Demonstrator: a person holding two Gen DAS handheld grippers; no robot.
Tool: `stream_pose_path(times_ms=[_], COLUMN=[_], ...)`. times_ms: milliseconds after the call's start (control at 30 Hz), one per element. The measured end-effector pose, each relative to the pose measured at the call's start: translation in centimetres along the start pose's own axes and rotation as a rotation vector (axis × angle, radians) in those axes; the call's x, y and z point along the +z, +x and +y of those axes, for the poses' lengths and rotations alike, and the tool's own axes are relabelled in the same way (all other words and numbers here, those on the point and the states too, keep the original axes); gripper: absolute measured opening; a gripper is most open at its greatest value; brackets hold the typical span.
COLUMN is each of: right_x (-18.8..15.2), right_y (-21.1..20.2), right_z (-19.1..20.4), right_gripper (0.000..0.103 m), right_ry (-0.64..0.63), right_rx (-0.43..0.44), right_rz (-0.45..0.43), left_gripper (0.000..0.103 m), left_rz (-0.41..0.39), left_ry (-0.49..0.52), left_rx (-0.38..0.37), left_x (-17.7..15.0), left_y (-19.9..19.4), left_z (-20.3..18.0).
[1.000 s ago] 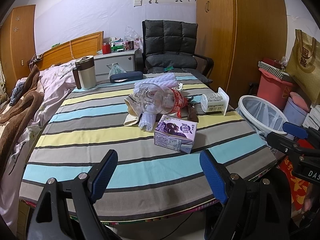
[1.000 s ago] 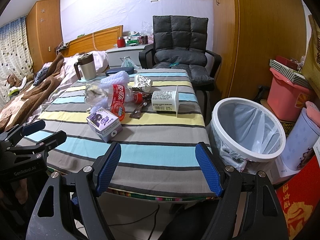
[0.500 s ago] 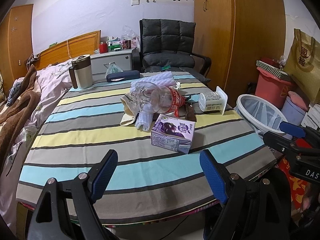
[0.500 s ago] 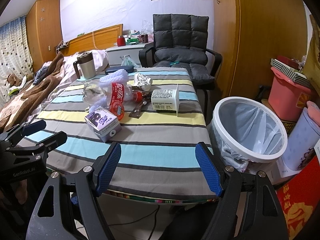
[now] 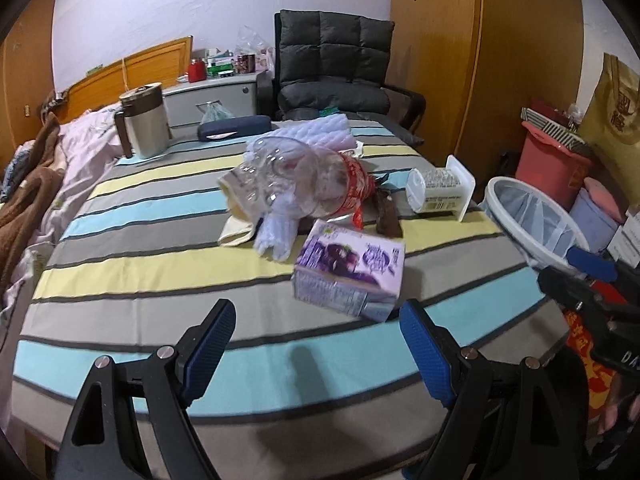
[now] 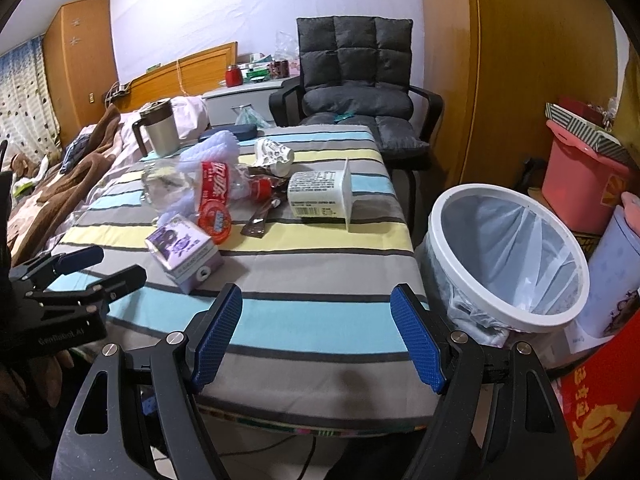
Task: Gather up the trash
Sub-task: 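Reach the right gripper to the white yogurt cup and grasp it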
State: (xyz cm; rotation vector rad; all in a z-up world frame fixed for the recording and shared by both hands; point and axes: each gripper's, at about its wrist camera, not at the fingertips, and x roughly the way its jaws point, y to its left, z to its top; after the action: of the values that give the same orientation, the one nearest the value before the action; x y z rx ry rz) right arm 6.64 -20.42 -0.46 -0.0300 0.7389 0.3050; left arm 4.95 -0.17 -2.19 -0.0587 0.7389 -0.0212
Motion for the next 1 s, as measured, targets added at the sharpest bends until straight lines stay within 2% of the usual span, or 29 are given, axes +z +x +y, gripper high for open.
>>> stream_pose_path(times_ms=[67, 167, 533, 733, 933, 1000], right_x=[0.2, 0.5, 2.5, 4.1, 5.3, 5.5], right_y=[0.2, 0.6, 4.0, 6.4, 8.5, 8.9], right_z=[-0.4, -1.1, -2.3, -2.7, -3.3, -3.4], right_gripper=[0.078, 0.078, 0.078, 0.072, 0.067, 0.060], right_ry=[0.020, 0.054, 0.034, 0.008, 0.007, 0.001], right_rx=[0.016, 0.033, 0.071, 0.098, 0.136, 0.151], right_rz=[0.000, -0.002, 0.045, 0.052, 0.078, 0.081], left_gripper=[0.086, 0.093, 0.094, 0.080, 0.079, 0.079], left_rz=[-0.016, -0.020, 0.027, 0.077, 0.076, 0.074], left_ry=[0.003, 0.013, 0.078, 0.057, 0.048, 0.044], left_rx=[-0.013, -0.033, -0.034, -0.070, -0.105, -0.112], left_x=[0.4, 0.9, 1.1, 0.9, 0.7, 0.7], left_y=[0.2, 1.0, 4.3, 5.6, 5.6, 5.5], left_z=[-0.3, -0.7, -2.1, -1.6, -1.4, -1.3])
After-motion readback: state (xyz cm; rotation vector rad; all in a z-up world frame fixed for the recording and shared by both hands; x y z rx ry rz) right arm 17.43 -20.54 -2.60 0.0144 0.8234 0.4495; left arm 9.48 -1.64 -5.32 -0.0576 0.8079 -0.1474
